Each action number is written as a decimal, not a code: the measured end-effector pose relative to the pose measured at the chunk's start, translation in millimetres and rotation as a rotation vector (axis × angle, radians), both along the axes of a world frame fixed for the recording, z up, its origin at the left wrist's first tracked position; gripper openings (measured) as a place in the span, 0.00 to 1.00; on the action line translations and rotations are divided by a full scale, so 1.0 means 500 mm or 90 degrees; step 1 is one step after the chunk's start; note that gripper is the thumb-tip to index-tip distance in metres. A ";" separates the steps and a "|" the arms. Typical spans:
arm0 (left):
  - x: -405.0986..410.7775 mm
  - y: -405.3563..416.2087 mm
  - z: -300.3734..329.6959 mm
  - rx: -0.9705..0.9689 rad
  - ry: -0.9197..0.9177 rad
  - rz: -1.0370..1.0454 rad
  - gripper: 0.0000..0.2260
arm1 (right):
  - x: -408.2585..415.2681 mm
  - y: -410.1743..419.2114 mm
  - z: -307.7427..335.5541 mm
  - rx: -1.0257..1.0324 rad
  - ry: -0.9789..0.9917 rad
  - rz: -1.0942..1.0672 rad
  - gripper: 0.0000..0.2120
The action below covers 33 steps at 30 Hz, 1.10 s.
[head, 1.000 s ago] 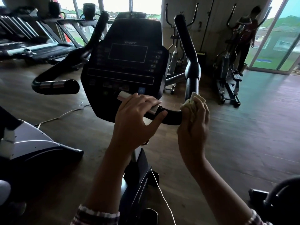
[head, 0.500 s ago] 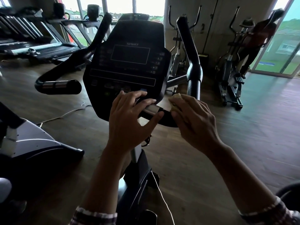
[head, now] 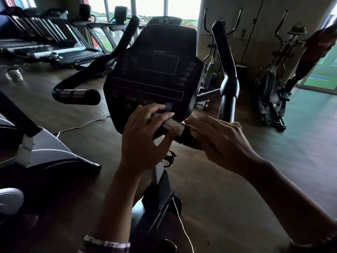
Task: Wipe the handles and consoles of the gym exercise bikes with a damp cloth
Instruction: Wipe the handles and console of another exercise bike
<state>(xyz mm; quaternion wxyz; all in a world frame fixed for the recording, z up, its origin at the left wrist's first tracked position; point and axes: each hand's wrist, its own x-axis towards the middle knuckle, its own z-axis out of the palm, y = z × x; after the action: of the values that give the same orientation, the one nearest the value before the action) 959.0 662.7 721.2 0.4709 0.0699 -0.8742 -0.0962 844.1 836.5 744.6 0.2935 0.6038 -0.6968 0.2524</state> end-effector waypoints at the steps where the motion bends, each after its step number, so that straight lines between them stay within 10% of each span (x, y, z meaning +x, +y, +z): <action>1: 0.000 -0.001 -0.001 -0.007 0.006 0.005 0.19 | 0.003 -0.007 0.007 0.009 -0.014 0.003 0.16; 11: -0.006 -0.021 -0.012 0.055 0.093 0.008 0.15 | -0.004 -0.028 0.053 0.204 -0.190 0.104 0.27; 17: -0.016 -0.010 -0.024 0.086 0.114 0.007 0.16 | -0.031 -0.026 0.045 0.275 -0.041 0.138 0.32; 33: -0.022 -0.068 -0.024 0.115 0.134 -0.085 0.17 | 0.015 -0.126 0.072 0.268 -0.333 0.100 0.12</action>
<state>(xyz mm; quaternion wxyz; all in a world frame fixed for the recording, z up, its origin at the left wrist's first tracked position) 948.1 628.8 709.3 0.5440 0.0431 -0.8106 -0.2125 851.5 773.4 780.7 -0.0463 0.6177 -0.7368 0.2708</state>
